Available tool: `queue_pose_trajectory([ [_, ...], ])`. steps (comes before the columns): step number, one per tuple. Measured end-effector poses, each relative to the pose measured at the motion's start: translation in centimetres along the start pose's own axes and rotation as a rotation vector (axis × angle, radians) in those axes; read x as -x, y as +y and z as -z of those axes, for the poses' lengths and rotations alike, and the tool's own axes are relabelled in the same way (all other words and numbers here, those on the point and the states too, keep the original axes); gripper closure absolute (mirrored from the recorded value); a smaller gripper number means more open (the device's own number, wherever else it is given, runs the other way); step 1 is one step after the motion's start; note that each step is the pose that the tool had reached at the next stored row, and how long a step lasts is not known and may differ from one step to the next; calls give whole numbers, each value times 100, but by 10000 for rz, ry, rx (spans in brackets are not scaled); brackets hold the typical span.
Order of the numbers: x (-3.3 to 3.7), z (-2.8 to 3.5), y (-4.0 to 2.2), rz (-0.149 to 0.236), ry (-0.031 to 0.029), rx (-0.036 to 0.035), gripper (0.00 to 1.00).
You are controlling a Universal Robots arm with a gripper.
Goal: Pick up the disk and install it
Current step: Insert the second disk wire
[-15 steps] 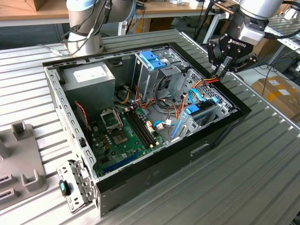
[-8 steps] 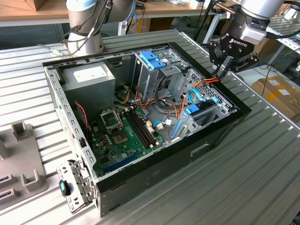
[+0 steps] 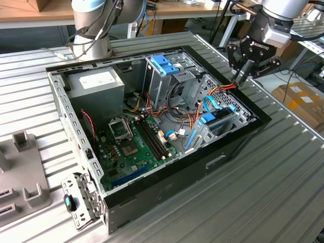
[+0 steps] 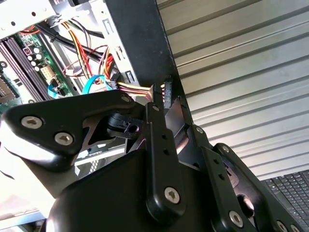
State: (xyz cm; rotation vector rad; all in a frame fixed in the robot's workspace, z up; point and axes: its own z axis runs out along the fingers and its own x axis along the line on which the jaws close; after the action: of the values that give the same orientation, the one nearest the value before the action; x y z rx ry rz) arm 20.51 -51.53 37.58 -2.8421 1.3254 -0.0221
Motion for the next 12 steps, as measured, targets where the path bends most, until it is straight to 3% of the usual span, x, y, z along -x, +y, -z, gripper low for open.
queue_pose_trajectory([
  [2,-7,0,-9,119,-1,-1,70],
  [6,-16,-1,-19,715,-8,-7,70],
  [12,-17,-4,-21,1800,-24,-22,70],
])
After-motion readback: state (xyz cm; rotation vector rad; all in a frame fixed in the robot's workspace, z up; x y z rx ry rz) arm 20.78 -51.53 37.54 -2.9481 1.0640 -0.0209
